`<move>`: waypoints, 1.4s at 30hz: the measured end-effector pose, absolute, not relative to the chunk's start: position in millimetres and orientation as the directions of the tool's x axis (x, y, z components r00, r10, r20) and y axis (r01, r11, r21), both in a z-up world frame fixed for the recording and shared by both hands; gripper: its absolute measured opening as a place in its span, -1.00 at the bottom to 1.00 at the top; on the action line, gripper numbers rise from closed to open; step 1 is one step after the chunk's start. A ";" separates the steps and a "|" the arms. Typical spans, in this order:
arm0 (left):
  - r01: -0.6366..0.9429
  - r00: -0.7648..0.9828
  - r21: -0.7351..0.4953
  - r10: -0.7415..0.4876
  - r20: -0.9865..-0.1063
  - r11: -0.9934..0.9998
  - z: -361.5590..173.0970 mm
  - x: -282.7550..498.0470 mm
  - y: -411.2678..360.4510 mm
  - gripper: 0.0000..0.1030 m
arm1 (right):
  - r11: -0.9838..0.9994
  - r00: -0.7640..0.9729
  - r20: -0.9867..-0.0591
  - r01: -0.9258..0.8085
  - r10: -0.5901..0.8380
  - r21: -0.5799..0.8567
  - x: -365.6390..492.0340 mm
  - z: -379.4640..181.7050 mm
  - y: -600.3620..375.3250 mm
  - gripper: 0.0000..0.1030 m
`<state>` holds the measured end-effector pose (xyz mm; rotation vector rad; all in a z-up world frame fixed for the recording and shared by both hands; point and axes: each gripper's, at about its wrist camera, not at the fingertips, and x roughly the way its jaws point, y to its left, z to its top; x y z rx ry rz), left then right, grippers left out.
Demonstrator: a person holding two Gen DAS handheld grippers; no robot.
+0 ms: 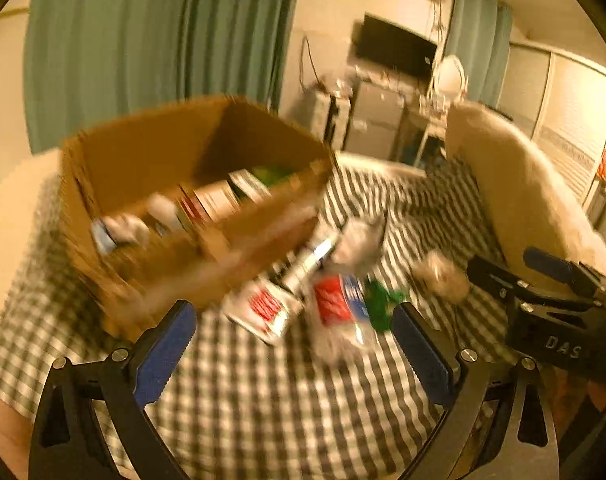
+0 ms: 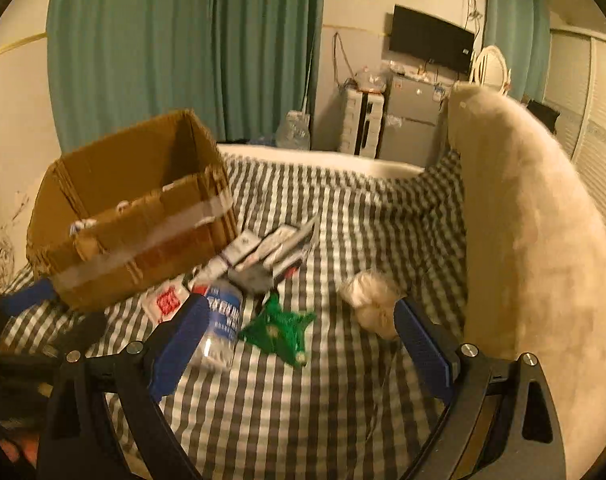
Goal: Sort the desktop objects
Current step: 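Move both tools back over the water bottle and green packet, then grasp the water bottle with the left tool while the right tool grasps the green snack packet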
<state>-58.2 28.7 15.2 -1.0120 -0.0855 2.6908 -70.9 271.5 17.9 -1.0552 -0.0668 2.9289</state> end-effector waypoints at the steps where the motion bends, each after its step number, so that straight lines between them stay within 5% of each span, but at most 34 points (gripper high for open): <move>1: -0.219 -0.714 -0.138 0.255 -0.652 -0.966 8.8 -60.0 33.5 0.96 | -0.999 -0.772 -0.635 -0.012 0.040 -0.049 -69.8 16.2 272.7 0.82; 14: -0.258 -0.633 -0.120 0.262 -0.728 -0.959 -51.2 -107.1 92.8 0.96 | -0.989 -0.778 -0.613 -0.065 0.135 -0.136 -85.8 -5.1 278.2 0.82; 16: -0.293 -0.613 -0.132 0.293 -0.734 -0.947 -61.2 -117.4 98.9 0.73 | -0.987 -0.780 -0.610 -0.065 0.141 -0.146 -87.7 -7.0 278.3 0.82; 17: -0.309 -0.601 -0.135 0.304 -0.740 -0.941 -64.7 -120.1 100.4 0.30 | -0.985 -0.779 -0.608 -0.067 0.151 -0.159 -88.9 -9.6 277.6 0.82; 21: -0.366 -0.610 -0.099 0.319 -0.726 -0.925 -62.6 -113.6 98.3 0.27 | -0.971 -0.783 -0.591 -0.069 0.194 -0.228 -93.5 -21.9 269.1 0.82; 35: -0.261 -0.658 -0.104 0.255 -0.709 -0.960 -55.6 -91.3 29.7 0.25 | -0.984 -0.597 -0.802 -0.148 0.007 0.101 -149.7 -84.7 291.2 0.82; 42: -0.295 -0.655 -0.101 0.278 -0.703 -0.950 -59.6 -92.3 37.5 0.25 | -0.978 -0.587 -0.807 -0.133 -0.055 0.164 -158.8 -96.1 287.2 0.68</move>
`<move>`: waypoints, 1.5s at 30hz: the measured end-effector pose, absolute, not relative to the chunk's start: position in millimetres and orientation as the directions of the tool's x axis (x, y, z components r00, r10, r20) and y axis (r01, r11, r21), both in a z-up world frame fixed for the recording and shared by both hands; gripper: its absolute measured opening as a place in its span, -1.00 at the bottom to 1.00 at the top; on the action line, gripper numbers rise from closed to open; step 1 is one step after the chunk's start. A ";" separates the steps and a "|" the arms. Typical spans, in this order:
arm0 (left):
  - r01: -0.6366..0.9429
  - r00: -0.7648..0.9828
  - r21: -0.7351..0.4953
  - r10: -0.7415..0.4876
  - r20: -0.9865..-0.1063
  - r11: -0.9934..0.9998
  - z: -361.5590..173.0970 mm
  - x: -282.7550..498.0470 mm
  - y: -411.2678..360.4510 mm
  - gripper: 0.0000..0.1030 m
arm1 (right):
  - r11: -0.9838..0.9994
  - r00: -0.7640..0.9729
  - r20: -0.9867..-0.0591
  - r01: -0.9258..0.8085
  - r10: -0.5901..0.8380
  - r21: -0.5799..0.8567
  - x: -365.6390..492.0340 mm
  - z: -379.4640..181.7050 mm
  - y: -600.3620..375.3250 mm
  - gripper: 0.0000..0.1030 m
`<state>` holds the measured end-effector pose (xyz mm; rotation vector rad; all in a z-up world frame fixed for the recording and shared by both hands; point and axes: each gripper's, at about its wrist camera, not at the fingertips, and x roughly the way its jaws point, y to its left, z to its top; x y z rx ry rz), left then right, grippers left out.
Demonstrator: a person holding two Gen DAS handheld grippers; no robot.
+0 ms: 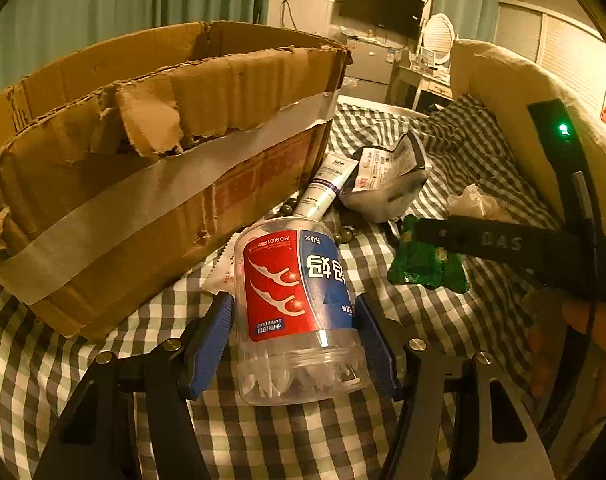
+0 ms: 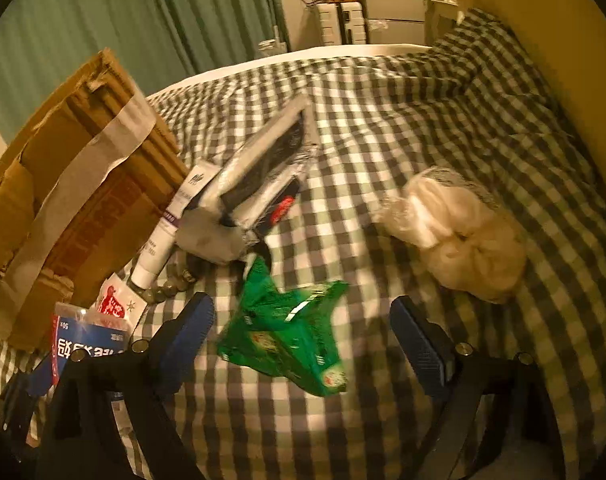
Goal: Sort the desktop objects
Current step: 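Grasp the water bottle with the left tool while the right tool grasps the green snack packet, then carry the water bottle and green packet into the cardboard box and open both tools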
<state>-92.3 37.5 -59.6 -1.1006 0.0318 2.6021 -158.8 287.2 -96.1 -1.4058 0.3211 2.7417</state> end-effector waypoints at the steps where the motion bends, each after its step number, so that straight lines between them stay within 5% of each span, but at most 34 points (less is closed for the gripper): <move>1: -0.296 -0.654 -0.101 0.278 -0.704 -0.950 -60.1 -92.5 37.6 0.25 | -0.981 -0.574 -0.817 -0.120 -0.057 0.153 -160.0 -98.9 284.0 0.45; 3: -0.296 -0.654 -0.101 0.279 -0.703 -0.950 -60.3 -92.5 37.4 0.25 | -0.984 -0.545 -0.836 -0.105 -0.061 0.141 -161.9 -105.3 281.5 0.07; 8: -0.293 -0.654 -0.109 0.282 -0.702 -0.950 -59.0 -91.4 35.5 0.25 | -0.988 -0.553 -0.830 -0.073 -0.070 0.133 -154.2 -101.4 278.5 -0.16; 26: -0.306 -0.733 -0.082 0.290 -0.616 -0.949 -7.1 -41.0 20.4 0.25 | -0.995 -0.662 -0.742 0.074 -0.102 0.071 -74.5 -29.3 234.5 -0.20; 45: -0.226 -0.881 -0.068 0.234 -0.411 -0.972 97.5 -44.2 -26.7 0.25 | -0.965 -0.770 -0.582 0.233 -0.259 0.122 -76.0 70.4 203.1 -0.20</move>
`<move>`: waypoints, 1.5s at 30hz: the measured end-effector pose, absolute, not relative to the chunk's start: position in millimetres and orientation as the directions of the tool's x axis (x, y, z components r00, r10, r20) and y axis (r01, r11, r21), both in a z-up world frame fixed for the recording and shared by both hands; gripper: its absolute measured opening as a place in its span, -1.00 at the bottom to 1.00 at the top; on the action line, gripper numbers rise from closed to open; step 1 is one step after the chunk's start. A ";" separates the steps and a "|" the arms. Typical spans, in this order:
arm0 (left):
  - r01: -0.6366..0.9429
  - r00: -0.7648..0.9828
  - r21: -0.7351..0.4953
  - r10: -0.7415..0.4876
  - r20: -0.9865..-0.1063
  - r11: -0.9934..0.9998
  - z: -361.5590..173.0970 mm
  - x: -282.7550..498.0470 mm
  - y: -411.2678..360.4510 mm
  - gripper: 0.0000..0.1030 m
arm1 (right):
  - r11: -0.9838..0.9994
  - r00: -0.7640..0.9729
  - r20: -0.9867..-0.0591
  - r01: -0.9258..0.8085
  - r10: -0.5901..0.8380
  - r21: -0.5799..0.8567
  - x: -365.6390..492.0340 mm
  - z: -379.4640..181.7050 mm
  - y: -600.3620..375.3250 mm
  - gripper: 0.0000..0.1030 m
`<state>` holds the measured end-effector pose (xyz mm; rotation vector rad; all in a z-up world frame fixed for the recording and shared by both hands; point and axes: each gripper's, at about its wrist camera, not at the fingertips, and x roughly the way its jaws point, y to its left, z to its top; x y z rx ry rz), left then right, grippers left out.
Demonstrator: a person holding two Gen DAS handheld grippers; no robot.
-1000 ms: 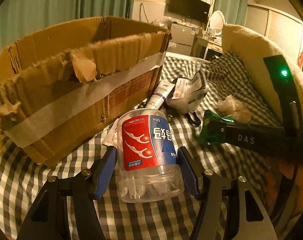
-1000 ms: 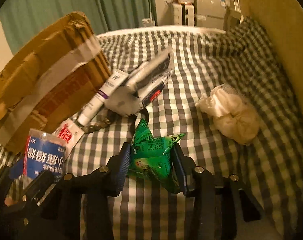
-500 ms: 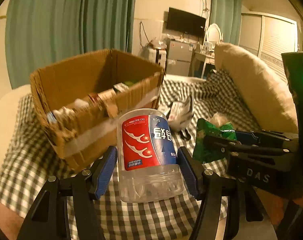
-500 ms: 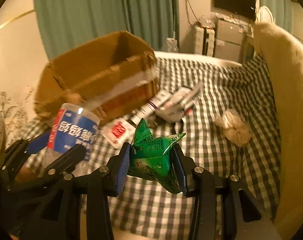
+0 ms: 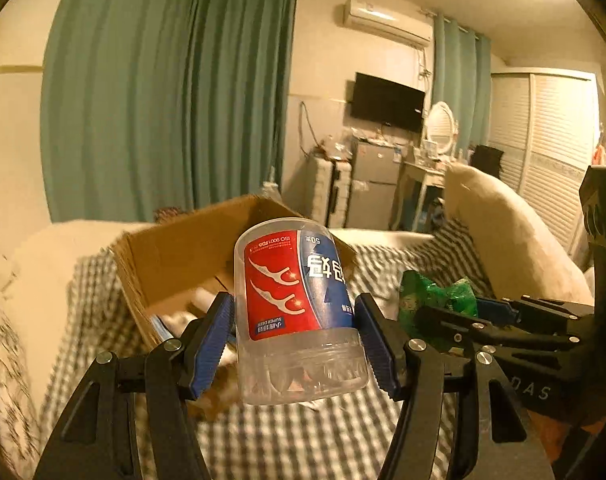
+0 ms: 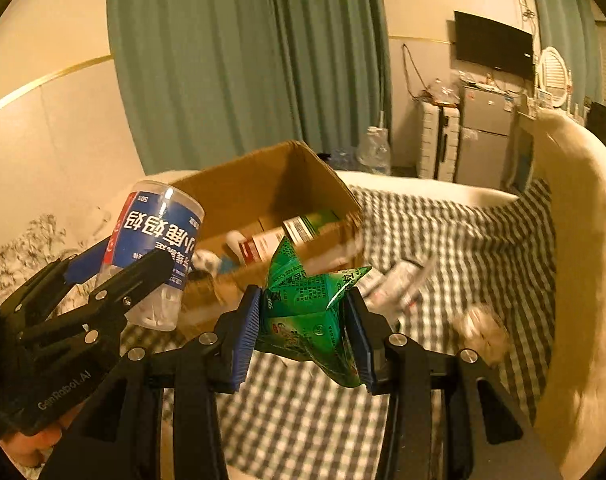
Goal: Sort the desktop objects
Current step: 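Carry the water bottle and green packet into the cardboard box and open both tools, then move both tools back toward the red sachet and white lace cloth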
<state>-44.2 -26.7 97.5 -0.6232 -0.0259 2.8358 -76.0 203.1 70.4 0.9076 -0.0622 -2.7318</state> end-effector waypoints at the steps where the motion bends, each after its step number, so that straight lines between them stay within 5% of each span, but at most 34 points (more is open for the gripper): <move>1: -0.218 -0.886 -0.063 0.224 -0.407 -0.974 99.6 -49.7 -28.9 0.25 | -0.962 -0.773 -0.575 0.241 -0.270 0.128 -85.1 73.8 199.8 -0.20; 14: -0.067 -0.897 -0.069 0.091 -0.433 -0.995 64.6 -132.3 -70.5 0.25 | -0.944 -0.746 -0.579 0.280 -0.328 0.173 -183.8 61.4 159.8 -0.19; 19: -0.130 -0.889 -0.051 0.140 -0.436 -0.990 48.5 -135.6 -67.8 0.28 | -0.937 -0.739 -0.576 0.274 -0.350 0.217 -206.6 50.1 153.3 -0.04; 20: -0.134 -0.884 -0.047 0.141 -0.447 -0.990 46.7 -137.3 -67.0 0.44 | -0.937 -0.743 -0.572 0.273 -0.348 0.216 -208.0 50.1 152.3 0.04; 22: -0.127 -0.885 -0.046 0.134 -0.445 -0.991 46.6 -135.7 -66.4 0.74 | -0.944 -0.761 -0.559 0.254 -0.329 0.210 -204.5 51.2 154.2 0.47; 23: -0.116 -0.892 -0.050 0.127 -0.434 -0.992 46.4 -133.2 -67.2 0.81 | -0.949 -0.775 -0.548 0.238 -0.315 0.209 -200.0 52.7 157.7 0.52; 33: -0.111 -0.888 -0.212 0.193 -0.418 -0.971 32.8 -81.1 -67.4 0.95 | -0.988 -0.809 -0.568 0.111 -0.152 0.106 -127.5 46.7 229.2 0.67; 41: -0.226 -0.857 -0.095 0.244 -0.453 -0.969 19.4 -42.0 -2.4 1.00 | -0.997 -0.778 -0.624 0.078 -0.067 0.010 -82.8 8.1 259.0 0.67; 45: -0.290 -0.785 -0.078 0.284 -0.550 -0.954 -7.1 -47.2 21.4 1.00 | -0.995 -0.772 -0.634 0.095 -0.055 -0.029 -82.7 -1.1 258.3 0.67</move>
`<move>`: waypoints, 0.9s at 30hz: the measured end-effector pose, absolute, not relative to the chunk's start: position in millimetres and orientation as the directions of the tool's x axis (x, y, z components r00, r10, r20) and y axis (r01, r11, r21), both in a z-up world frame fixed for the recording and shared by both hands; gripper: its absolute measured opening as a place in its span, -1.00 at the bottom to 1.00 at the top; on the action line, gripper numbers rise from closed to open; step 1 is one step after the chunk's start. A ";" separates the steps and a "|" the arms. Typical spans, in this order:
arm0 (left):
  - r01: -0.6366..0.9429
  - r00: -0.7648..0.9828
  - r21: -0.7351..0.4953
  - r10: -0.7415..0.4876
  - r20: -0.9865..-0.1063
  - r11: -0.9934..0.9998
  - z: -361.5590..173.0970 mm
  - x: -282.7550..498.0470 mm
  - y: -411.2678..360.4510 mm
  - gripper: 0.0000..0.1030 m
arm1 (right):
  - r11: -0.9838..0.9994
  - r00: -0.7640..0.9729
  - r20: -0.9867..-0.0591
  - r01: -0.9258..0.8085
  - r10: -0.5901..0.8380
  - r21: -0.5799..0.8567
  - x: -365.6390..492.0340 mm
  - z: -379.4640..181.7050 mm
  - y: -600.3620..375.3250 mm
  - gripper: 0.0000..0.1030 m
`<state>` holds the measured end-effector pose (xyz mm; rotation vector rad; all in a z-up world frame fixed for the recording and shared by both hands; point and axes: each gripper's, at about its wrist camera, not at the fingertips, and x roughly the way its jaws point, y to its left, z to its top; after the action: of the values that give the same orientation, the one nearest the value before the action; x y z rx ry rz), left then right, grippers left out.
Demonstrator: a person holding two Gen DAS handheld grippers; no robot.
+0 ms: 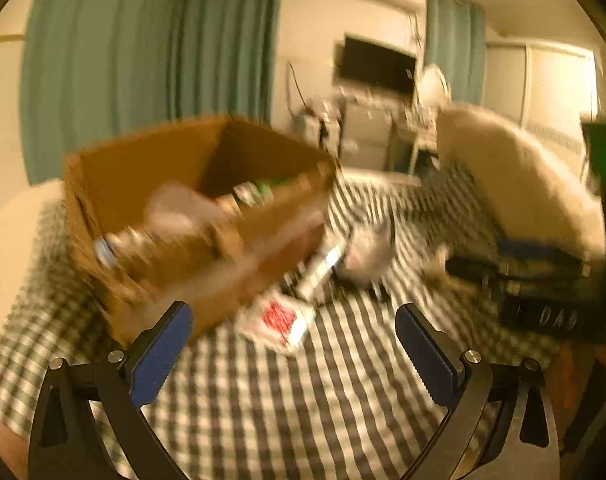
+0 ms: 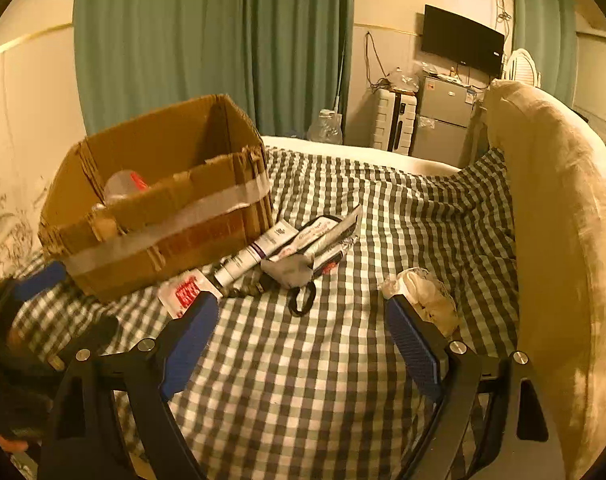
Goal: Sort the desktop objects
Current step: 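Move both tools back toward the red sachet and white lace cloth, then grasp the red sachet with the left tool while the right tool grasps the white lace cloth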
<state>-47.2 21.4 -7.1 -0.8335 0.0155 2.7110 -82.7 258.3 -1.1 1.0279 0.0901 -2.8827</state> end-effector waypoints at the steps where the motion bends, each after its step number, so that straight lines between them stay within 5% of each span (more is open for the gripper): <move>1: -0.300 -0.770 -0.082 0.292 -0.567 -0.950 -12.6 -49.8 24.6 1.00 | -0.995 -0.766 -0.642 0.089 -0.047 -0.033 -85.5 -4.7 259.7 0.73; 16: -0.206 -0.757 -0.099 0.222 -0.615 -0.974 -76.4 -106.4 47.1 1.00 | -0.995 -0.679 -0.727 -0.079 0.101 -0.064 -155.5 -46.4 294.8 0.81; 27: -0.097 -0.656 -0.165 0.188 -0.731 -0.981 -101.5 -140.8 32.6 1.00 | -0.981 -0.601 -0.787 -0.192 0.140 -0.027 -199.9 -67.8 323.5 0.81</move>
<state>-140.8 32.6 -101.5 -1.2198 -0.1669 2.7185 -199.9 323.5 -67.8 1.4609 -0.1001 -2.9877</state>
